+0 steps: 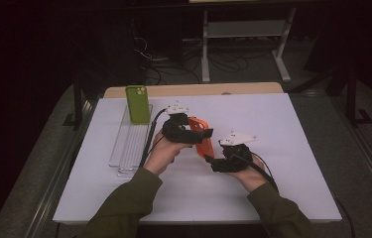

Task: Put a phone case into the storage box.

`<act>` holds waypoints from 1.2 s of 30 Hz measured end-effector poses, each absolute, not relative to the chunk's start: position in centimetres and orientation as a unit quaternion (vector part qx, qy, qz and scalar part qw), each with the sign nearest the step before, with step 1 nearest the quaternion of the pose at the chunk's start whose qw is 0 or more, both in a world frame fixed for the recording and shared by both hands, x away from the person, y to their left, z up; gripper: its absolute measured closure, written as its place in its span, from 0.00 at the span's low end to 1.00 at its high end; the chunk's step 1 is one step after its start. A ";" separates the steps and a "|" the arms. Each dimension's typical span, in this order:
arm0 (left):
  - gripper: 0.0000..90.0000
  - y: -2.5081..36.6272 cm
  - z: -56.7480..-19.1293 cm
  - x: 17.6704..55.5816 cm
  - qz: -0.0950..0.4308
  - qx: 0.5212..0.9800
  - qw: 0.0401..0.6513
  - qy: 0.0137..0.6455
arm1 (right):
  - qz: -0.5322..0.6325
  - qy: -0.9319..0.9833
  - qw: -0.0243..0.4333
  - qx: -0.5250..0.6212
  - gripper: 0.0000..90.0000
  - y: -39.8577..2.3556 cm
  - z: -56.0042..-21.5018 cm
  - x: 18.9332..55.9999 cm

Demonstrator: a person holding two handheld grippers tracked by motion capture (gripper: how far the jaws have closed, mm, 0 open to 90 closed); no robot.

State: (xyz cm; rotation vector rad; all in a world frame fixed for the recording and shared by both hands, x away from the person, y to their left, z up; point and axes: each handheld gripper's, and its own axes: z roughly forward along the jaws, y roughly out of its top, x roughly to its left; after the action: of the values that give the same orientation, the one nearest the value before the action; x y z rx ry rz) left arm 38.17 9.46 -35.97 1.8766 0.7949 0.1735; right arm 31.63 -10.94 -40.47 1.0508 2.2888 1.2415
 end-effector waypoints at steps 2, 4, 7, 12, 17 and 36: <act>0.17 9.5 -35.9 38.2 0.075 0.784 0.520 0.331 | 0.432 0.810 0.159 0.363 0.13 -11.3 -40.6 31.9; 0.17 9.6 -35.9 38.2 0.076 0.783 0.521 0.332 | 0.428 0.816 0.158 0.355 0.05 -11.4 -40.8 31.8; 0.17 9.7 -35.8 38.2 0.076 0.783 0.520 0.332 | 0.422 0.824 0.148 0.348 0.00 -11.8 -41.0 31.8; 0.17 9.9 -35.6 38.1 0.081 0.784 0.519 0.331 | 0.425 0.823 0.149 0.346 0.00 -13.0 -41.4 31.0; 0.17 10.2 -35.4 38.1 0.086 0.784 0.518 0.331 | 0.415 0.824 0.155 0.352 0.00 -14.2 -42.2 30.0; 0.17 10.8 -34.6 38.5 0.099 0.792 0.509 0.322 | 0.386 0.826 0.162 0.377 0.00 -18.4 -44.1 27.9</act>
State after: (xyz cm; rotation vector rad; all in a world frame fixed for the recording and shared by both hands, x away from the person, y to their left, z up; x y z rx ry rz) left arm 38.47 10.82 -34.63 1.9070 0.7755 0.2396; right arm 27.91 -18.40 -44.06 1.0767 2.3590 1.1005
